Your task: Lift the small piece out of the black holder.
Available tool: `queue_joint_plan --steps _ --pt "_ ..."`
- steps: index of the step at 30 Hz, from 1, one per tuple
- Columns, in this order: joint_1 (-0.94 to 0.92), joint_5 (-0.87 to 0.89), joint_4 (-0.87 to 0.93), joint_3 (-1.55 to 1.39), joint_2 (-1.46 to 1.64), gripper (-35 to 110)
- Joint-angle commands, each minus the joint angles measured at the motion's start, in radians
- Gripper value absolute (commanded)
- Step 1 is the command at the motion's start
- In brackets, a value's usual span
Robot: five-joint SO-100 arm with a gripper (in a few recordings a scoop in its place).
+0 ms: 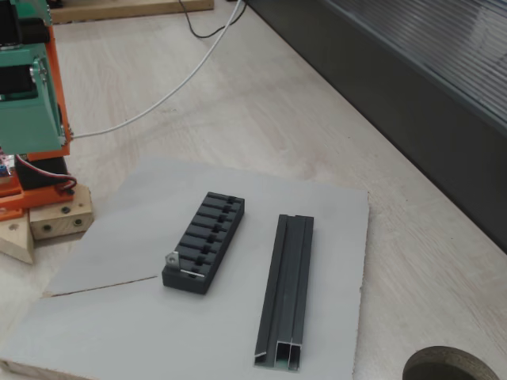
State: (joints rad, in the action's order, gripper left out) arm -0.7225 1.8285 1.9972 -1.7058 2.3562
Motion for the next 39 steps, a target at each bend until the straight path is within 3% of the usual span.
queue_joint_plan --steps 1,29,34,39 --pt "0.0 0.009 0.028 0.018 0.072 15" --pt "0.003 0.026 0.028 0.018 0.071 15" --pt "0.02 0.209 0.028 0.018 0.069 15" --pt "0.19 0.451 0.028 0.018 0.031 15"
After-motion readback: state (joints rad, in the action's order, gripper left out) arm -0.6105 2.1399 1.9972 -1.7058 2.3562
